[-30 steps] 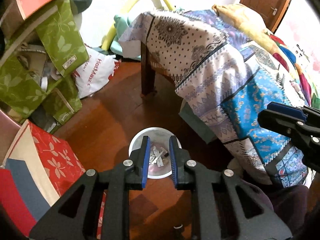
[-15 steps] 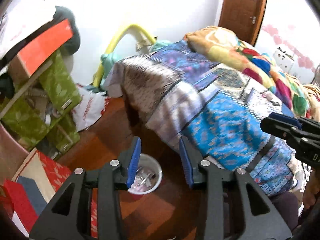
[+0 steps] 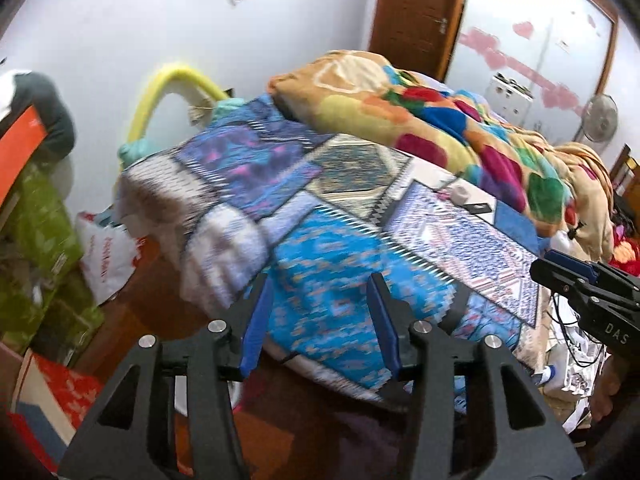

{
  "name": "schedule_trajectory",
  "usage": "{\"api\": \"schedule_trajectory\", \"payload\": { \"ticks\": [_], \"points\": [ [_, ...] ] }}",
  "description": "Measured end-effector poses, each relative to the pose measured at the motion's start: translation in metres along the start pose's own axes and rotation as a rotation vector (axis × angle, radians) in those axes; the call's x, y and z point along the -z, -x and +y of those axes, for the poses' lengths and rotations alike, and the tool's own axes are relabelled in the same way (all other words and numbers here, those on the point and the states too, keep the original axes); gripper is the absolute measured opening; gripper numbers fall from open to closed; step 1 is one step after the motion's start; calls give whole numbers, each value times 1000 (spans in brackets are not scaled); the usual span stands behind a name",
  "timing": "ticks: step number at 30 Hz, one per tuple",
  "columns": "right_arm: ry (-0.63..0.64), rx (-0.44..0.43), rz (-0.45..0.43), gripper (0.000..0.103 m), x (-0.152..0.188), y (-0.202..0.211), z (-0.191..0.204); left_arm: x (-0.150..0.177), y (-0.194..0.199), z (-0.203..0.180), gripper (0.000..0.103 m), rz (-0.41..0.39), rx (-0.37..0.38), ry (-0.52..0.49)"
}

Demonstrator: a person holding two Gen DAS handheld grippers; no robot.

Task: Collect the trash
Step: 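Move both open tools back toward the items on the bed, then grasp the pink keychain with the left tool while the right tool approaches the black plate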

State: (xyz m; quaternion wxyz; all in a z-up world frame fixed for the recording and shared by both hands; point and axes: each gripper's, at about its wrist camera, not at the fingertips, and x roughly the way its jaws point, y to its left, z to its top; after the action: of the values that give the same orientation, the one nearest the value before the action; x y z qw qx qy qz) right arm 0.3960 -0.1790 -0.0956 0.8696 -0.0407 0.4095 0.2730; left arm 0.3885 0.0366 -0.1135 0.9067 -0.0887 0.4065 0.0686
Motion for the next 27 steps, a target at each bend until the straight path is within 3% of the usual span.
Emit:
{"api": "schedule_trajectory", "payload": {
  "ticks": [11, 15, 20, 22, 24, 27],
  "points": [
    [-180, 105, 57, 34, 18, -32, -113, -26, -85, -100, 49, 65, 95, -137],
    [-229, 127, 94, 34, 24, -55, -143, -29, -117, -119, 49, 120, 141, -155],
    [-236, 134, 118, 34, 20, -79, -165, -32, -153, -137, 49, 143, 140, -196],
    [-241, 135, 123, 41, 13, -88, -172, -35, -164, -141, 49, 153, 157, -193],
    [-249, 136, 112, 65, 6, -96, -179, -39, -177, -145, 49, 162, 172, -187],
    [-264, 151, 82, 72, -7, -109, -186, -43, -194, -147, 49, 175, 193, -185]
  ]
}}
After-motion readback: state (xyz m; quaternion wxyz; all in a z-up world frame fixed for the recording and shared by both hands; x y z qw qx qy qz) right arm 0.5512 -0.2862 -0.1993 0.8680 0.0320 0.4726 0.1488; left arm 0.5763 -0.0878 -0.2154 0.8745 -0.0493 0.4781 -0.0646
